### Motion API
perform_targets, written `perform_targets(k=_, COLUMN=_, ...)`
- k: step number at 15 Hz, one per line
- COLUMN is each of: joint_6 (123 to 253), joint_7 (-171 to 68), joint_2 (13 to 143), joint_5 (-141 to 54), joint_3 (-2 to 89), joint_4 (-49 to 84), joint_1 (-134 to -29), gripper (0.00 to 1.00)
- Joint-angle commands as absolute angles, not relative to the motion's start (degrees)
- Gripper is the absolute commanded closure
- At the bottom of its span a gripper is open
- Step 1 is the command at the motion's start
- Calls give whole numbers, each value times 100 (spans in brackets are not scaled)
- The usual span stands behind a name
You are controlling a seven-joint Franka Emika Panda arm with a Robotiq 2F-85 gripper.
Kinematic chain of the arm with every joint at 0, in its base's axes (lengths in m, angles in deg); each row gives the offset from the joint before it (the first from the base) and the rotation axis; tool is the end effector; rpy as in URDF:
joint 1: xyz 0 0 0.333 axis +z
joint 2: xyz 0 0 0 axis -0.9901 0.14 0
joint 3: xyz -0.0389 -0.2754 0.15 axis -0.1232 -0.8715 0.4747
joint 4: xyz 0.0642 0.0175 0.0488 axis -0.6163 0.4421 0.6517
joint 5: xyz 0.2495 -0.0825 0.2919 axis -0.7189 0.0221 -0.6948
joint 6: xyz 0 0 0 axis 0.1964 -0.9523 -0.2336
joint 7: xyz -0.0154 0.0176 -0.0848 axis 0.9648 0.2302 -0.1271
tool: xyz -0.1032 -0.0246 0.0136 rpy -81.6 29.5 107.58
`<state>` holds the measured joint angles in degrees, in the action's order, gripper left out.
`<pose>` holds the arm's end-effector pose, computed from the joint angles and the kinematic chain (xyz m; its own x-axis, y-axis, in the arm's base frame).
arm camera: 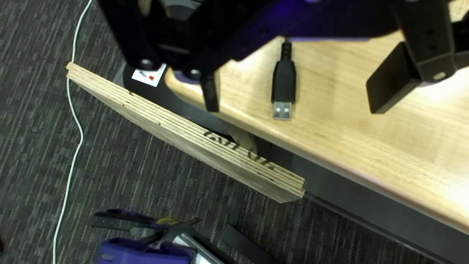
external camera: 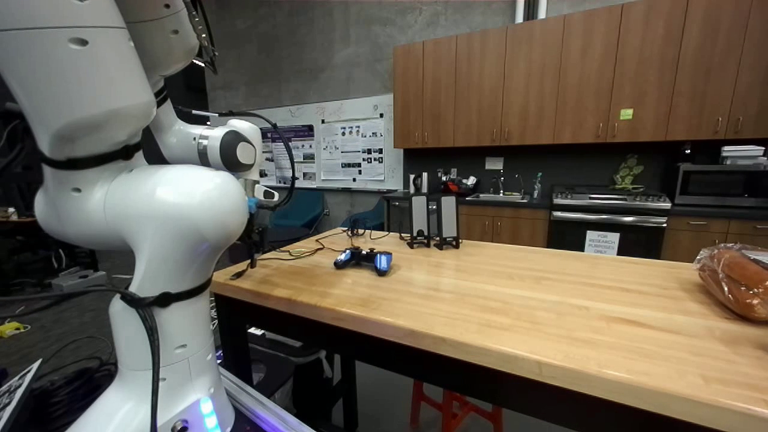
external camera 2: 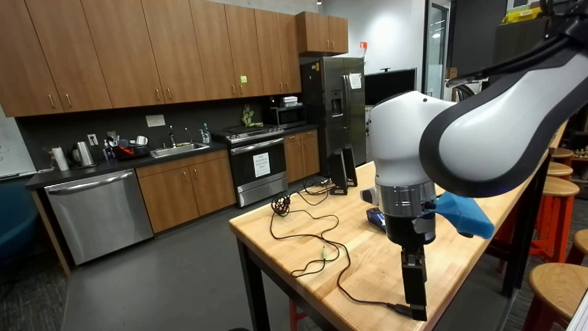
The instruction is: Move the green connector cable forward first then move the black usb cable forward
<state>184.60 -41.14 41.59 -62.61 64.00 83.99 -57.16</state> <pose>0.2718 0.2329 0.3017 0.8246 0.5505 -0.1301 0.5406 -0.8347 -0.1051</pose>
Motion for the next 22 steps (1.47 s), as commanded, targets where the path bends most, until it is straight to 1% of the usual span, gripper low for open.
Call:
perform_targets(k=1, joint_6=18661, joint_7=-3982, joint_2=4440, joint_5=-6310, joint_3=6427, joint_4=8362, joint_1=-5648, gripper=0)
perform_targets(k=11, joint_6=18853, joint_7=-4224, joint_2=4963, joint_5=-6025, joint_3=6737, joint_4=8117, joint_1=-5701, gripper=0)
perform_targets(k=12, joint_6=18877, joint_7=-4230, joint_2=5009, joint_5=-6010, joint_3=6754, joint_4=8107, joint_1=-5712, gripper=16)
perform_targets(k=13, joint_6=18870, joint_7=-4235, joint_2=5028, joint_5=-5986, joint_3=6763, joint_4=8092, joint_1=-5720, gripper=26)
perform_targets(k=16, joint_6=18859, joint_7=-4365, joint_2=4984, joint_5=-5821, joint_3=6761, joint_4=8075, joint_1=-5767, gripper=42)
perform_targets(k=19, joint_6=18812, joint_7=-4471, joint_2=4935, joint_5=-5672, joint_3=6748, joint_4=8057, joint_1=-5820, gripper=63)
perform_targets(k=22, joint_6=18784, joint_7=-4555, joint_2=4868, joint_5=-5538, joint_3=6749, joint_4=8032, joint_1=-5876, gripper=87)
